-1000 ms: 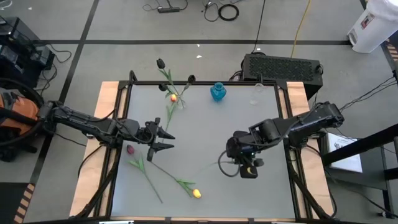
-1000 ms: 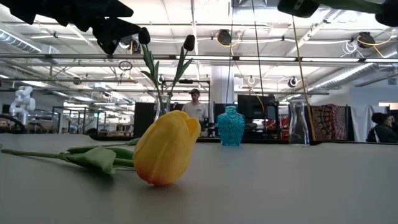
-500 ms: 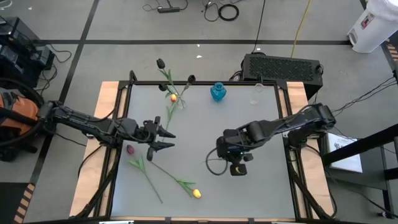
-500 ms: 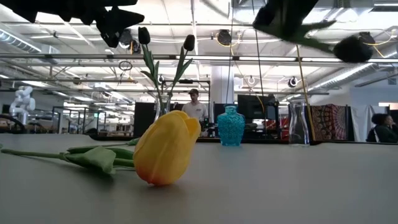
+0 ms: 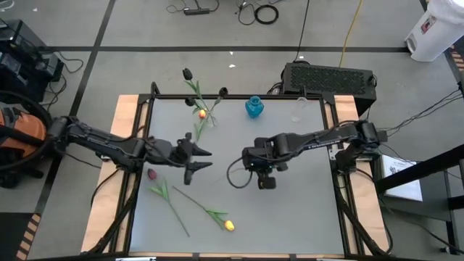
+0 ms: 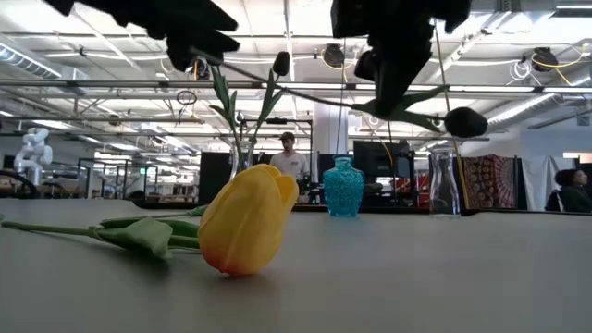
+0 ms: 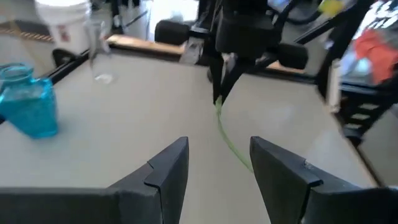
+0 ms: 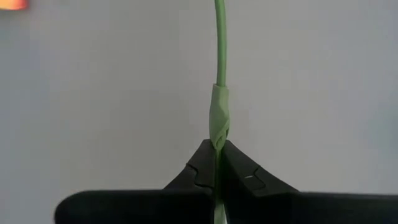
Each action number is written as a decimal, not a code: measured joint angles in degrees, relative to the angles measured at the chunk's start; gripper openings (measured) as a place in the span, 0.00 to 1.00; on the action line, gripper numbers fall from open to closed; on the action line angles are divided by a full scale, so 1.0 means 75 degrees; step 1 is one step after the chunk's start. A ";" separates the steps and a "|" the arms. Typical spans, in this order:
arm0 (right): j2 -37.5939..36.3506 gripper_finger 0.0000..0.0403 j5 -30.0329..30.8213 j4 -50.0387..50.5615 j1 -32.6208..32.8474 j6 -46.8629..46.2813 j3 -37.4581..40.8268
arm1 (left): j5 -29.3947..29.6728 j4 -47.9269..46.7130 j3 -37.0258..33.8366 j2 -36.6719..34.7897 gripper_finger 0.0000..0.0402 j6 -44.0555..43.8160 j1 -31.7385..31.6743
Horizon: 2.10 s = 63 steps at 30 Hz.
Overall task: Sort flowers into vase by color
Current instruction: Put the black flower into the left transparent flower vase
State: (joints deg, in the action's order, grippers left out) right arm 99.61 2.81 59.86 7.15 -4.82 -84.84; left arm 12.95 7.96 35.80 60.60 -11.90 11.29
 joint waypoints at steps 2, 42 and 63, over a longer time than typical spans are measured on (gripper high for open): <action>0.0000 0.00 0.0084 0.0003 -0.0101 0.0000 0.0000 | 0.0207 -0.0416 0.0371 0.0339 0.44 -0.0176 0.0000; -0.0003 0.00 0.0634 -0.0583 -0.0241 0.0163 0.0003 | 0.0577 -0.2593 0.2895 0.3409 0.44 -0.0778 -0.0003; -0.0006 0.00 0.0613 -0.0576 -0.0238 0.0138 0.0003 | 0.0574 -0.2599 0.2892 0.3409 0.18 -0.0775 -0.0003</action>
State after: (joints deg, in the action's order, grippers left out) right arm 99.57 7.40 55.54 5.37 -3.78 -84.82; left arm 17.26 -11.53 57.49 86.17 -17.72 11.27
